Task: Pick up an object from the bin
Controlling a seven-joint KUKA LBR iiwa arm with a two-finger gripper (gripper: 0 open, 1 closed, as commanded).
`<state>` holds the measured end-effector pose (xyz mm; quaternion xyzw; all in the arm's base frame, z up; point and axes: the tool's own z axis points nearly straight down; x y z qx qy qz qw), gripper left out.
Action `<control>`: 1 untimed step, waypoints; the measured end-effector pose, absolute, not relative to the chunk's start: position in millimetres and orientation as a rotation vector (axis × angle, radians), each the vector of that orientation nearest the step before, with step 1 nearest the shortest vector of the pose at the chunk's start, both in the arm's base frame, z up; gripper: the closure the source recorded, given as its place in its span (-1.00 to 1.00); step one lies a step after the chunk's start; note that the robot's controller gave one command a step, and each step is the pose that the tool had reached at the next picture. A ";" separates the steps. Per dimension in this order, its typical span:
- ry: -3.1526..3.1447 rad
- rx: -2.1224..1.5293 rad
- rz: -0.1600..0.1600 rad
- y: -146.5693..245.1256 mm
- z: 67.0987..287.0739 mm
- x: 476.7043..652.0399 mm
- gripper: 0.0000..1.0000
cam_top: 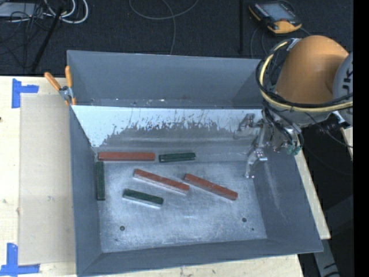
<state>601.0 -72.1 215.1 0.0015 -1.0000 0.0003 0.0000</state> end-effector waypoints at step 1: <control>-3.147 0.043 0.002 -70.4 165.7 592.7 -1.00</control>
Offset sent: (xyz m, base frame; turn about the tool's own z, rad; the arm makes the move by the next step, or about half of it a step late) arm 0.0057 -0.0023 -0.1451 0.1708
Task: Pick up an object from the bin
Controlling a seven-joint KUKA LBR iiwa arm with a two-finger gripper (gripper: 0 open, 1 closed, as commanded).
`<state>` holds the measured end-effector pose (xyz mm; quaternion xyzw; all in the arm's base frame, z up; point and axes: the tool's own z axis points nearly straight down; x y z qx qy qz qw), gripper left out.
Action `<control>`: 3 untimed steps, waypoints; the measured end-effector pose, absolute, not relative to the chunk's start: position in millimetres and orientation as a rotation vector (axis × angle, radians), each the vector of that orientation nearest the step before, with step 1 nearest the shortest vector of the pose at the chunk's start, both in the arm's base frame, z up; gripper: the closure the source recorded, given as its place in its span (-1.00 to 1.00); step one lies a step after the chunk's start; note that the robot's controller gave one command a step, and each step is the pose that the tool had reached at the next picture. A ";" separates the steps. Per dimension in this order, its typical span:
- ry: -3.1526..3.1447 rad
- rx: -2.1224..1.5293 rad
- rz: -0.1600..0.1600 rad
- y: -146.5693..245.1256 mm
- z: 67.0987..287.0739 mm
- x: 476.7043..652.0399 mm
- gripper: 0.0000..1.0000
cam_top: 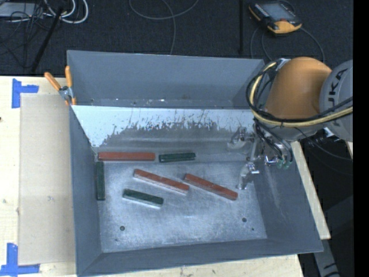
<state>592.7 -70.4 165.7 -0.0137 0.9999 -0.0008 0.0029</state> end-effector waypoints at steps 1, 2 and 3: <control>3.137 0.132 0.002 -72.8 104.9 599.8 -1.00; 3.112 -0.180 -0.006 -14.8 77.9 590.9 1.00; 3.111 -0.181 -0.006 -14.8 77.9 590.9 1.00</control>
Offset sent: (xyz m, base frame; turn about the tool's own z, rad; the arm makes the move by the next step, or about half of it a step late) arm -0.0094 0.0569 -0.0957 -0.0895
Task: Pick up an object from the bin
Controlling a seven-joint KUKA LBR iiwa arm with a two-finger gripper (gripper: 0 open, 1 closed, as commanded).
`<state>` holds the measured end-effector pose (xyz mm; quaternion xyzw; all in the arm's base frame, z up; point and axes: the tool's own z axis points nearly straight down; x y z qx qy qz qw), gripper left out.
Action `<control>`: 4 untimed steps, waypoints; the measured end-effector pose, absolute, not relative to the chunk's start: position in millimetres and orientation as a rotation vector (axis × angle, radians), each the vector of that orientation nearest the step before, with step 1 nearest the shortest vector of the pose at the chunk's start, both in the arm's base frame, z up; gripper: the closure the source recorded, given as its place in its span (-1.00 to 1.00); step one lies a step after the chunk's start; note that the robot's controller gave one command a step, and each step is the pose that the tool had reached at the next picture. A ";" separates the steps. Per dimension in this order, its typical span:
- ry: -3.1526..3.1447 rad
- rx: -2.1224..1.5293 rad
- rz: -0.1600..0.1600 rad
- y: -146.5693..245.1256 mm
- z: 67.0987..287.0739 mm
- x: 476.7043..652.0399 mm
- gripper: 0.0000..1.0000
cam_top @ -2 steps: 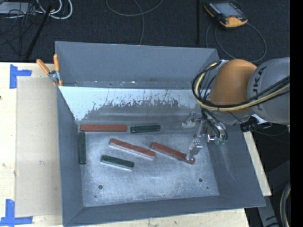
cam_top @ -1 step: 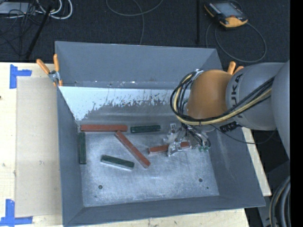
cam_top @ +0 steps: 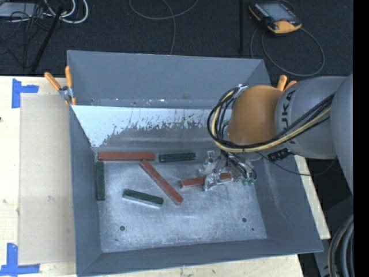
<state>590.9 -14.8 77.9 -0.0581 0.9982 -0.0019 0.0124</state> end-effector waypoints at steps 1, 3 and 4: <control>3.137 -0.162 0.000 -8.5 189.8 578.5 1.00; 3.136 -0.177 0.000 -13.3 211.5 576.7 1.00; 3.135 -0.178 -0.001 -14.0 217.0 577.9 1.00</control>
Offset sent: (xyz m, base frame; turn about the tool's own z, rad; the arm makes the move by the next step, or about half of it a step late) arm 0.0000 0.0000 0.0000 0.0000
